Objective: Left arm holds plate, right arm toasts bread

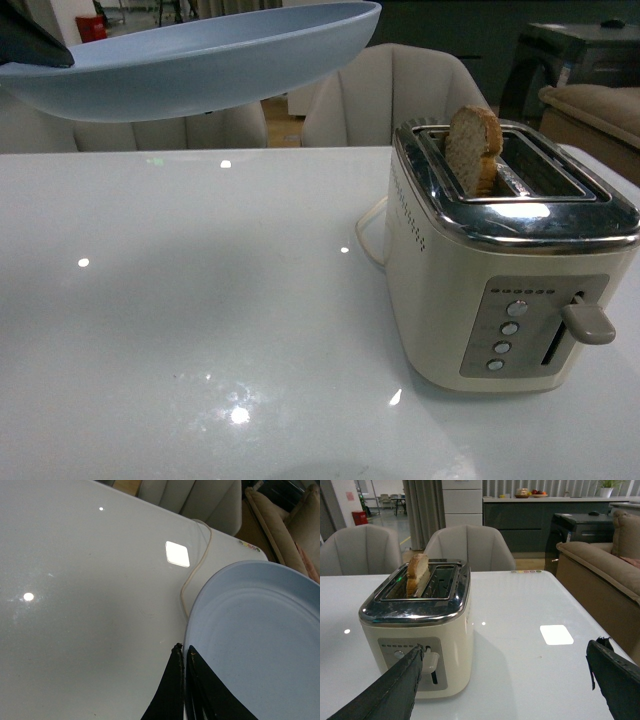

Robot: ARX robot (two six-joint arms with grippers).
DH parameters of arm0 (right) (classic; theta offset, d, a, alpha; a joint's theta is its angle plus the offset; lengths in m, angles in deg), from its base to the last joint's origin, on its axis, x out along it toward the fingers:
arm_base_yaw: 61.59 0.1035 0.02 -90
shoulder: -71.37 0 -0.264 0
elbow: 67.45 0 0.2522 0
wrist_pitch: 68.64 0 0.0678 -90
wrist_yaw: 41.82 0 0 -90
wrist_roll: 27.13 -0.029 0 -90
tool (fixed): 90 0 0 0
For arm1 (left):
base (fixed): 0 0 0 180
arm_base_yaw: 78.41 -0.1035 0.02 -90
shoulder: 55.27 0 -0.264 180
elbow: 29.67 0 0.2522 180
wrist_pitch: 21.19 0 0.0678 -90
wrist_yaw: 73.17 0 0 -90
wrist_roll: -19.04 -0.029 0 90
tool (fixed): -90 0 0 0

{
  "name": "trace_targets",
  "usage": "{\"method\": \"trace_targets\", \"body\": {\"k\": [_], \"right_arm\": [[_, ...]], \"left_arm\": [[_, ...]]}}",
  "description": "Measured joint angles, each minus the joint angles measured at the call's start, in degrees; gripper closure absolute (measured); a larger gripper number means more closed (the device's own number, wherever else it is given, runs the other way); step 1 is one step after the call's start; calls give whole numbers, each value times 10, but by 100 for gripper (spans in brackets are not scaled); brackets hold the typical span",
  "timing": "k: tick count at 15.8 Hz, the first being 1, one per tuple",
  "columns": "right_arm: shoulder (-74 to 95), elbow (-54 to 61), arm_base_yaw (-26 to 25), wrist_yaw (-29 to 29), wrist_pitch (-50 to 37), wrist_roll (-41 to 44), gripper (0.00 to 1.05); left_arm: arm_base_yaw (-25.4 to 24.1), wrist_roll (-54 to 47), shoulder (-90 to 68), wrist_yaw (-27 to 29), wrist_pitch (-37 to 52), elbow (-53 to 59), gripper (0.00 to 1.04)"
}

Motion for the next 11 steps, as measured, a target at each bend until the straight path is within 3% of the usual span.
{"method": "trace_targets", "body": {"k": [8, 9, 11], "right_arm": [[0, 0, 0, 0, 0, 0, 6], [0, 0, 0, 0, 0, 0, 6], [0, 0, 0, 0, 0, 0, 6]], "left_arm": [[0, 0, 0, 0, 0, 0, 103], [8, -4, 0, 34, 31, 5, 103], [16, -12, 7, 205, 91, 14, 103]]}}
